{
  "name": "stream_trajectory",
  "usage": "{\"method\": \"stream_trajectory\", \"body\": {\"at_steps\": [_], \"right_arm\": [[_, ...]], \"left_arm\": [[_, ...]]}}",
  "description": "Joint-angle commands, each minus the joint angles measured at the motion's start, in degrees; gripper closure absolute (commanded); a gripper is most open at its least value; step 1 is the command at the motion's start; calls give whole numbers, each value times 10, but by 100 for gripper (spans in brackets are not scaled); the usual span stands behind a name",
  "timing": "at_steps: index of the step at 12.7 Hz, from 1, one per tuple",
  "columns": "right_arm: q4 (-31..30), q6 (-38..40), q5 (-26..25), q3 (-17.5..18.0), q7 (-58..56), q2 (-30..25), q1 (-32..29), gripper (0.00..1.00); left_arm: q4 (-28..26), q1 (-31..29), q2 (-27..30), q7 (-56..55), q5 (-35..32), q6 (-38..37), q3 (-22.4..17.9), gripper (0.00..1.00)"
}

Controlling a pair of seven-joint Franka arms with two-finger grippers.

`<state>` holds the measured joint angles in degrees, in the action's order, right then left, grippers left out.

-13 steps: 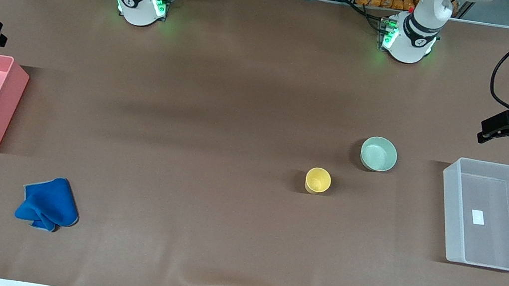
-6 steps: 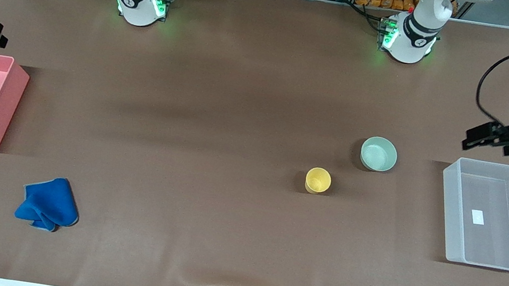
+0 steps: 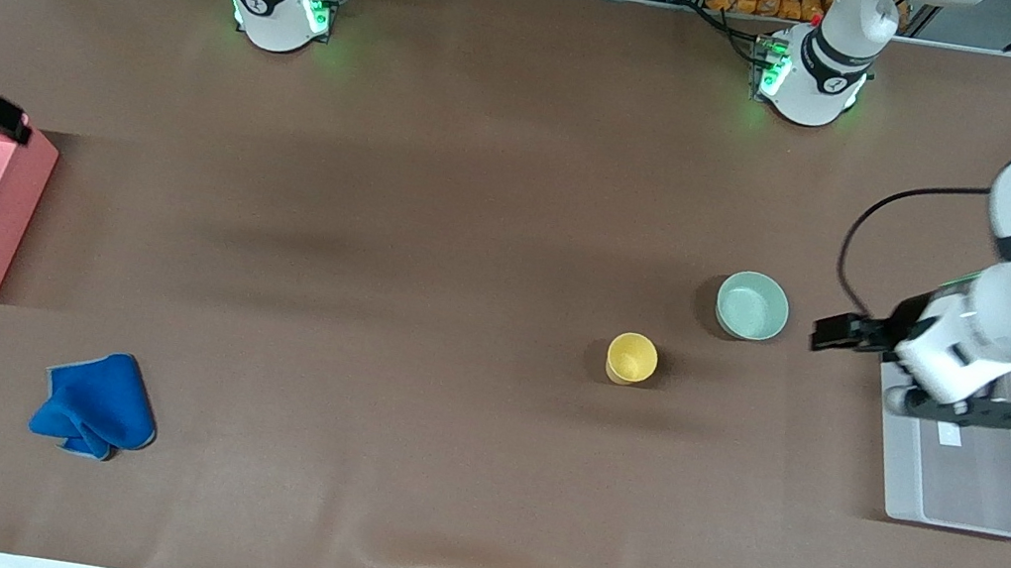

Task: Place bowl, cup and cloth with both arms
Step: 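Reach the left gripper to the yellow cup while the right gripper reaches the cloth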

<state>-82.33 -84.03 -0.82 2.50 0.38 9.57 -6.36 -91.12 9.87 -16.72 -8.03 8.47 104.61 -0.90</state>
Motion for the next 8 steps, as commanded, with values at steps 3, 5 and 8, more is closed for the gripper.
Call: {"method": "stream_trajectory", "body": {"at_steps": [3,5,8], "right_arm": [[10,-56,6,8,5,97,-19,0],[10,-82,6,8,5,125,-20,0],[11,-113,6,8,8,171,-18,0]], "left_arm": [[-6,63,-65,-71,2,68,-2,0],[-6,80,-84,-87,2,92,-2,0],[-8,97,-118,-94,1,113,-2,0]]}}
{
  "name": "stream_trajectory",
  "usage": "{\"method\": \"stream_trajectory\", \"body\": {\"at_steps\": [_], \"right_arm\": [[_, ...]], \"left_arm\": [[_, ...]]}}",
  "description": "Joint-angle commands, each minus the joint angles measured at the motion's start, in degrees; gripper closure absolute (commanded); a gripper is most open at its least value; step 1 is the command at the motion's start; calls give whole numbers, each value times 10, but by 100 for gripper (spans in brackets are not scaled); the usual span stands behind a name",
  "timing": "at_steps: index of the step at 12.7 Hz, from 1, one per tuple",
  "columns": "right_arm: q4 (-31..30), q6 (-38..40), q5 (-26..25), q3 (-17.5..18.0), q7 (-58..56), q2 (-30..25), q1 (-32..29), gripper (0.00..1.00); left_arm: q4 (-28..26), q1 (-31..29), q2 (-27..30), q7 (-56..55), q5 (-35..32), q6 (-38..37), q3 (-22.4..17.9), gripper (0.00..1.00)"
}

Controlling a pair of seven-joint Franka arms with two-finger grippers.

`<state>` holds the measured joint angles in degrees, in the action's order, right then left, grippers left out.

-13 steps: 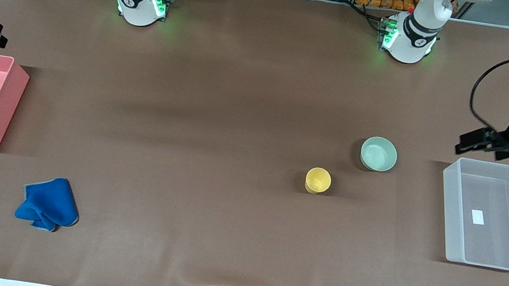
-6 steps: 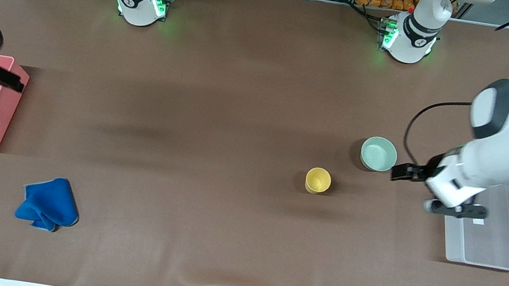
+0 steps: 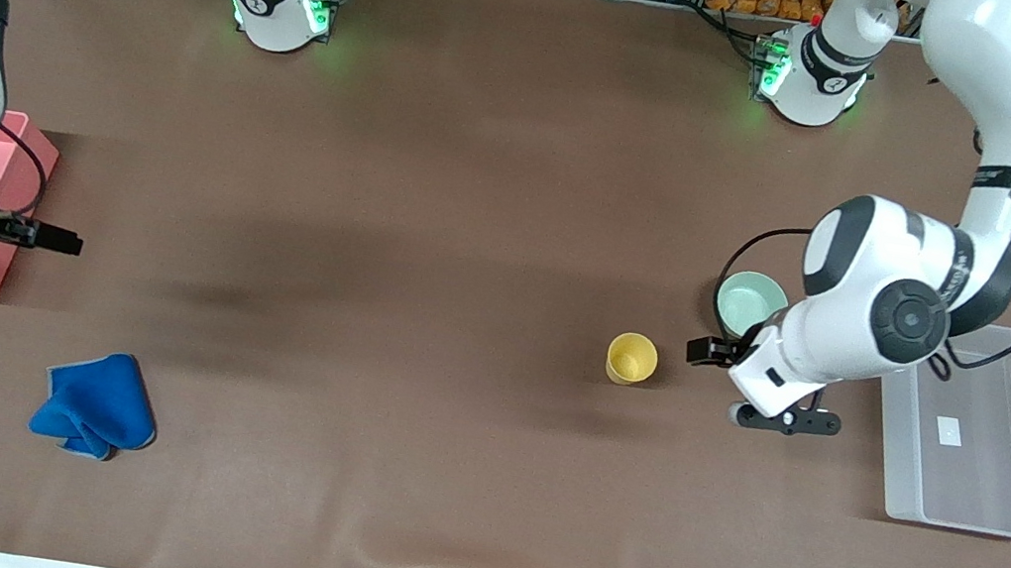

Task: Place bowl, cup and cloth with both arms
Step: 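Reach the left gripper to the yellow cup while the right gripper reaches the cloth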

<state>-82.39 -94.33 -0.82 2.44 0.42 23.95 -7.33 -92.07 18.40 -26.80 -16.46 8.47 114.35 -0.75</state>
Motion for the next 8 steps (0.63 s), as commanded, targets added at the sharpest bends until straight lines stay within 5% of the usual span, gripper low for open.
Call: {"method": "stream_trajectory", "body": {"at_steps": [1,8], "right_arm": [[11,-36,6,9,8,41,-4,0],[14,-235,-4,9,-36,130,-18,0]], "left_arm": [[1,13,-32,-10,1,28,-4,0],[4,60,-94,-60,-2,81,-4,0]]}}
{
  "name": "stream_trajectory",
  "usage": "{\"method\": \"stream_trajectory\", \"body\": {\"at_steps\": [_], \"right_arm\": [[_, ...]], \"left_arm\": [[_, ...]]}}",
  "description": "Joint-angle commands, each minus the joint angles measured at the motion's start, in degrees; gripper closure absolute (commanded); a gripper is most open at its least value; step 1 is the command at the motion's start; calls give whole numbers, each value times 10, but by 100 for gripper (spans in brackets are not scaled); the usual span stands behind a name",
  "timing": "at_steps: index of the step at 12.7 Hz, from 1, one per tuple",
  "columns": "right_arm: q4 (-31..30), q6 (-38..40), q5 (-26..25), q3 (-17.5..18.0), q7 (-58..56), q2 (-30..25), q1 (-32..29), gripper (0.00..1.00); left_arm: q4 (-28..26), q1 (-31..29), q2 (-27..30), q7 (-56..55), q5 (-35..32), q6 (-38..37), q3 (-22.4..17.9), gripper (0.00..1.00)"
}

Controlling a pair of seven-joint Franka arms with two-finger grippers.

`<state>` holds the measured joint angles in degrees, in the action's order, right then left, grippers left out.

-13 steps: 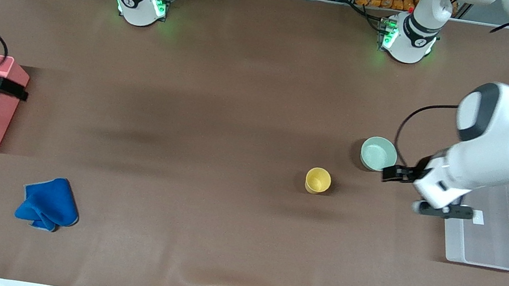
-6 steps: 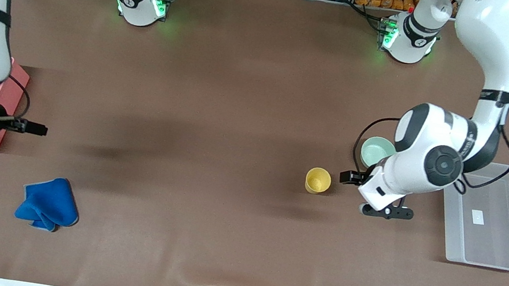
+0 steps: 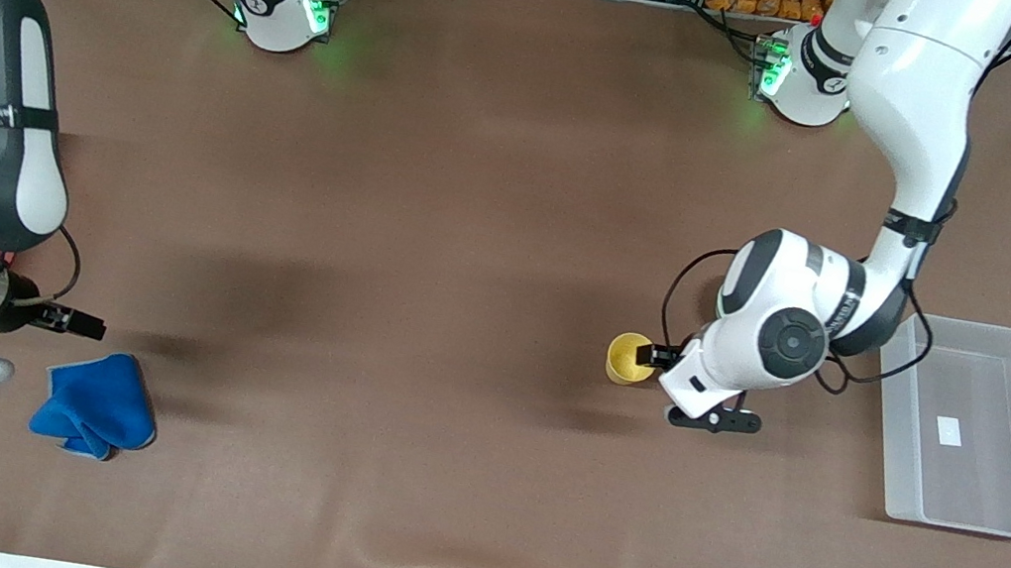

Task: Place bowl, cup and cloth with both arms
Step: 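Reach the left gripper to the yellow cup while the right gripper reaches the cloth, then grasp the yellow cup with the left gripper while the right gripper grasps the cloth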

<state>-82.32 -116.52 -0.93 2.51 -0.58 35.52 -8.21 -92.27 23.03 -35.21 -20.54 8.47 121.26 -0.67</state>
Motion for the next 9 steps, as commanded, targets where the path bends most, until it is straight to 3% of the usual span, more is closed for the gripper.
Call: {"method": "stream_trajectory", "body": {"at_steps": [1,2,3,6,7,9], "right_arm": [[14,-25,-4,7,-66,18,-14,0],[14,-35,-2,7,-106,26,-27,0],[14,-48,1,8,-144,29,-36,0],[14,-97,1,7,-236,41,-38,0],[14,-121,0,7,-261,48,-38,0],[15,-176,1,8,-330,66,-38,0]], "left_arm": [[6,18,-17,-20,-2,19,-5,5],[6,18,-23,-20,-2,30,-5,14],[6,19,-26,-21,-2,34,-5,29],[3,22,-35,-21,-3,34,-6,91],[4,21,-34,-22,-2,34,-6,100],[10,16,-22,-33,-2,28,-10,100]]}}
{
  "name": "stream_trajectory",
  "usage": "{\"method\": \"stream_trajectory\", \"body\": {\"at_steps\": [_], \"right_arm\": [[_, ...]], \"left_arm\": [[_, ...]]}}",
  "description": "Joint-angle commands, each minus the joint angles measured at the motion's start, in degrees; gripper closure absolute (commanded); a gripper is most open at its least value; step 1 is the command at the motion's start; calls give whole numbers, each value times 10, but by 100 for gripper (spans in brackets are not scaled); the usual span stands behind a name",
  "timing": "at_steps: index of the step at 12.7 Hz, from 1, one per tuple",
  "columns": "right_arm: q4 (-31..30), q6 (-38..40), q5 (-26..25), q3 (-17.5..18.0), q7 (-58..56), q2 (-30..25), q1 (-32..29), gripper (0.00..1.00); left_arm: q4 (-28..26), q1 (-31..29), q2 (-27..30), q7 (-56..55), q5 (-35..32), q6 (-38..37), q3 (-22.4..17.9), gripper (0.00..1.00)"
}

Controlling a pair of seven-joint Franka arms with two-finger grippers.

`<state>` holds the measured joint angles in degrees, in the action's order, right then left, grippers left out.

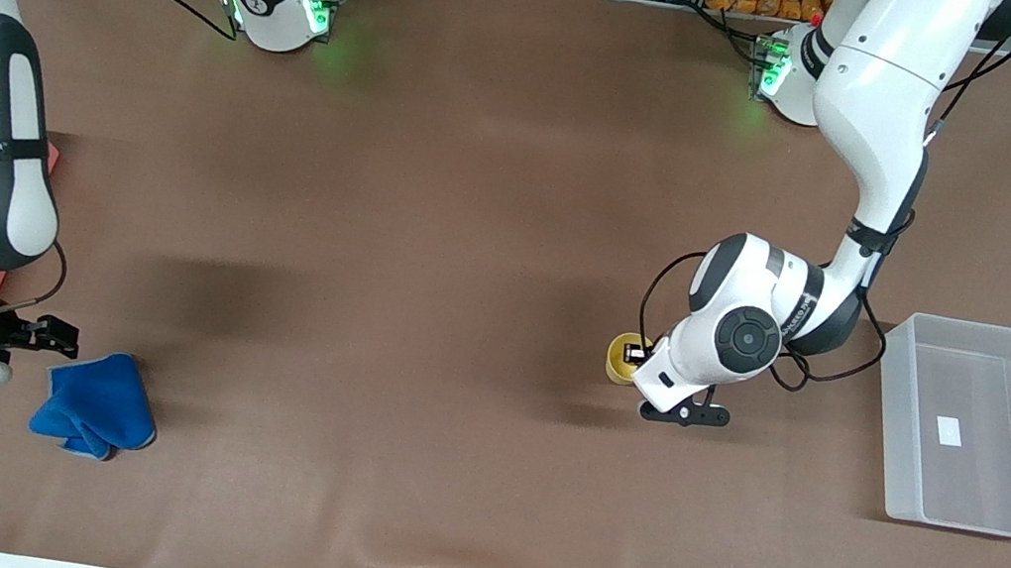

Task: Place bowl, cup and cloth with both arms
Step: 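Grasp the yellow cup with the left gripper while the right gripper grasps the cloth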

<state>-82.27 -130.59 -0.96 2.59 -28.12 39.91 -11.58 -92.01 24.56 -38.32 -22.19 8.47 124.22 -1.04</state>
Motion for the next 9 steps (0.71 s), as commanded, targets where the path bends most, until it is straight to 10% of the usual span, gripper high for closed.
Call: {"method": "stream_trajectory", "body": {"at_steps": [1,9], "right_arm": [[14,-67,6,7,-81,28,-5,0],[15,-198,18,11,-84,72,21,0]], "left_arm": [[9,-8,22,-14,-2,-3,-7,100],[96,-181,112,130,-3,-235,-5,100]]}}
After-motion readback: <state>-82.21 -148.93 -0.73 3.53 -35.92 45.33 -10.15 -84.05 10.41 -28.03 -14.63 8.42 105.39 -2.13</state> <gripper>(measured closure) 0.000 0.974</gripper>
